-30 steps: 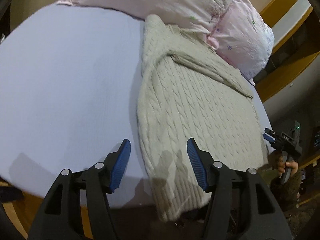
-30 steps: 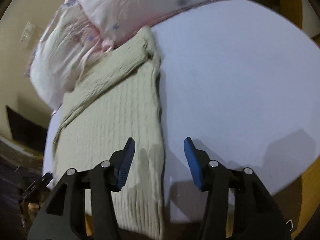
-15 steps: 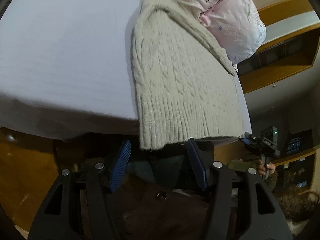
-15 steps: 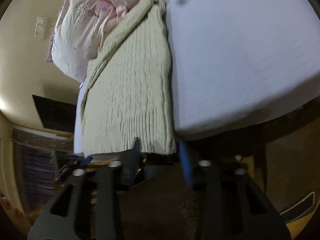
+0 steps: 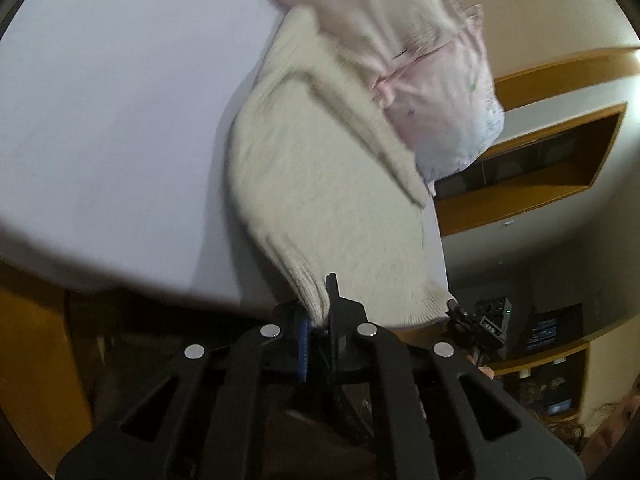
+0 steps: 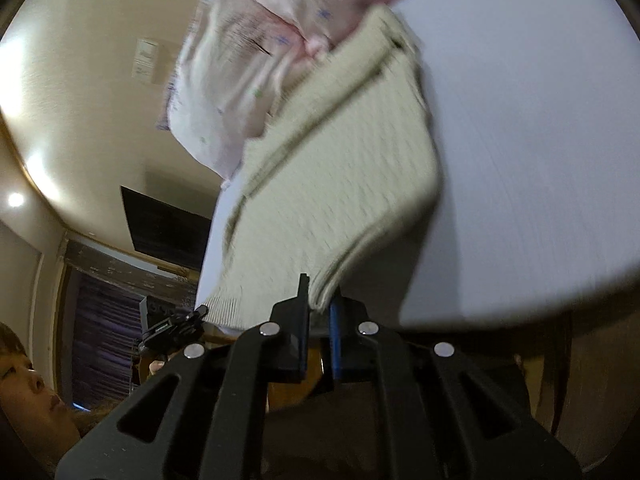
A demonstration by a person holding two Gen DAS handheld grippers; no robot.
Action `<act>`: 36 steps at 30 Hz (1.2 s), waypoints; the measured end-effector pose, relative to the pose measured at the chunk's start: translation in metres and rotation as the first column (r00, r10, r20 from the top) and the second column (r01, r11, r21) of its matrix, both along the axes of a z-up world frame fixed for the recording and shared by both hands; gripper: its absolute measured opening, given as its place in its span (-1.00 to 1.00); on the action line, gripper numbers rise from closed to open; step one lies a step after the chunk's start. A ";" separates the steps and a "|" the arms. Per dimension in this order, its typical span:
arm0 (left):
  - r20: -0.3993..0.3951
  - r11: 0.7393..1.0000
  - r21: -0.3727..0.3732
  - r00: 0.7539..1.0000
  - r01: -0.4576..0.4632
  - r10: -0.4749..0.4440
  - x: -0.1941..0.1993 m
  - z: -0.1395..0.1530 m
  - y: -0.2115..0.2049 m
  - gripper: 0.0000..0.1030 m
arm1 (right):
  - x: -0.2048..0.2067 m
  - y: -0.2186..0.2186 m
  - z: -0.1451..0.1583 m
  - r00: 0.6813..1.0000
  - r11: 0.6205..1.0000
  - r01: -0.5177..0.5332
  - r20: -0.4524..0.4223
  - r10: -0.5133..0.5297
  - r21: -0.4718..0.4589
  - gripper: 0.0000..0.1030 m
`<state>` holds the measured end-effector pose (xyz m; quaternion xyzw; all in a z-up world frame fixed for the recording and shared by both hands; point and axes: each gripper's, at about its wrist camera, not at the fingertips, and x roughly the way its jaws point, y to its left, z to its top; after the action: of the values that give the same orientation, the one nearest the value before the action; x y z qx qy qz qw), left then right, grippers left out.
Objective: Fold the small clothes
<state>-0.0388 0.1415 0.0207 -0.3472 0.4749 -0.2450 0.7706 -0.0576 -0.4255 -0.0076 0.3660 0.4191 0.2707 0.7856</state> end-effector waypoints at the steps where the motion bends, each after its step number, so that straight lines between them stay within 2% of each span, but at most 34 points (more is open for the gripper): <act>1: 0.020 1.000 0.017 1.000 -0.003 0.003 0.006 0.007 -0.001 -0.87 | 0.008 -0.001 0.007 1.000 1.000 0.006 0.028 -0.006 0.004 -0.85; 5: 0.124 0.996 0.081 0.992 -0.025 0.014 0.052 0.038 -0.003 -0.87 | 0.043 -0.008 0.036 0.989 0.999 0.048 0.141 -0.050 0.019 -0.85; 11: 0.257 0.975 0.175 0.962 -0.139 0.092 0.176 0.076 -0.018 -0.87 | 0.149 -0.016 0.077 0.939 0.980 0.182 0.283 -0.197 0.079 -0.85; 14: 0.275 0.953 0.235 0.953 -0.193 0.126 0.241 0.072 -0.032 -0.87 | 0.220 -0.021 0.070 0.919 0.955 0.279 0.261 -0.297 0.104 -0.85; 15: 0.264 0.943 0.260 0.955 -0.206 0.135 0.271 0.065 -0.040 -0.87 | 0.239 -0.022 0.064 0.916 0.948 0.306 0.244 -0.318 0.090 -0.85; 17: 0.221 0.932 0.291 0.963 -0.214 0.152 0.307 0.048 -0.047 -0.87 | 0.279 -0.019 0.046 0.917 0.934 0.356 0.183 -0.355 0.027 -0.85; 21: 0.144 0.921 0.330 0.975 -0.209 0.169 0.341 0.015 -0.051 -0.87 | 0.313 -0.015 0.016 0.909 0.912 0.408 0.109 -0.402 -0.039 -0.85; 24: 0.114 0.927 0.313 0.977 -0.205 0.178 0.352 0.008 -0.045 -0.86 | 0.323 -0.013 0.006 0.892 0.886 0.452 0.074 -0.447 -0.100 -0.67; 25: 0.095 0.941 0.269 0.978 -0.206 0.187 0.355 0.007 -0.039 -0.86 | 0.326 -0.012 0.006 0.886 0.877 0.464 0.073 -0.458 -0.128 -0.33; 26: 0.086 0.950 0.230 0.977 -0.212 0.197 0.359 0.007 -0.034 -0.83 | 0.329 -0.011 0.006 0.886 0.874 0.464 0.076 -0.458 -0.145 -0.07; 28: 0.083 0.962 0.144 0.971 -0.232 0.222 0.357 0.012 -0.023 -0.71 | 0.329 -0.008 0.011 0.893 0.880 0.450 0.094 -0.440 -0.154 0.14; 29: 0.108 0.963 0.089 0.964 -0.254 0.244 0.353 0.018 -0.015 -0.54 | 0.329 -0.005 0.015 0.893 0.875 0.449 0.112 -0.436 -0.182 0.25; 30: 0.130 0.959 0.077 0.956 -0.273 0.262 0.350 0.023 -0.012 0.06 | 0.328 -0.003 0.018 0.893 0.869 0.450 0.127 -0.432 -0.205 0.28; 32: 0.206 0.939 0.067 0.926 -0.336 0.316 0.334 0.039 0.001 0.65 | 0.327 0.003 0.025 0.898 0.861 0.440 0.149 -0.415 -0.254 0.34; 33: 0.219 0.935 0.079 0.921 -0.344 0.321 0.329 0.042 0.005 0.64 | 0.324 0.005 0.026 0.902 0.861 0.431 0.149 -0.405 -0.269 0.34; 34: 0.209 0.938 0.109 0.930 -0.330 0.303 0.325 0.043 0.007 0.64 | 0.320 0.005 0.028 0.904 0.863 0.426 0.152 -0.399 -0.271 0.38; 36: 0.153 0.943 0.200 0.959 -0.266 0.238 0.313 0.038 0.006 0.63 | 0.307 0.003 0.034 0.899 0.862 0.434 0.183 -0.397 -0.261 0.51</act>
<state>0.2744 0.1473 0.0588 -0.3021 0.4006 -0.1121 0.8577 0.2496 -0.4222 0.0262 0.3089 0.3166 0.0510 0.8954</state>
